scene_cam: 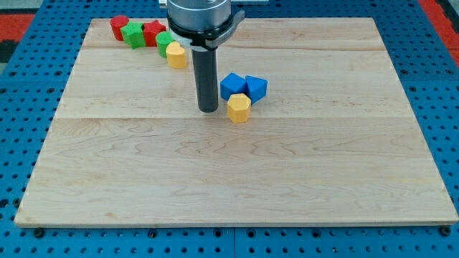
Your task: Push the blue triangle bottom right corner of the board
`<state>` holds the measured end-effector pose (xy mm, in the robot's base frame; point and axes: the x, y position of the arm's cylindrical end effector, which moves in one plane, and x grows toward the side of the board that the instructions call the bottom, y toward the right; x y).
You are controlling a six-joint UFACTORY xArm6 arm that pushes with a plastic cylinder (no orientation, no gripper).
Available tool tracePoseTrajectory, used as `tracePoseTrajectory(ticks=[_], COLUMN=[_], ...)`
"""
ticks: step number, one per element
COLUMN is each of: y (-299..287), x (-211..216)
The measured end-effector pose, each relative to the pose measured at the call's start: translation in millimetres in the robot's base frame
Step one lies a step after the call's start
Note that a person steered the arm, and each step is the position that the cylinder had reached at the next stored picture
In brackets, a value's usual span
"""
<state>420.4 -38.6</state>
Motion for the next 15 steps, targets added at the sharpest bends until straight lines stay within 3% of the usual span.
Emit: tracePoseTrajectory(ticks=[2,3,4,5,6,7,9,10,11,12,13,14,15], y=[36,53,138,111,74,-4,29,31,-73,-74,-12,54,115], x=[-57,-56,-39,8,-28,-31,14,12,10,6,-29,1,61])
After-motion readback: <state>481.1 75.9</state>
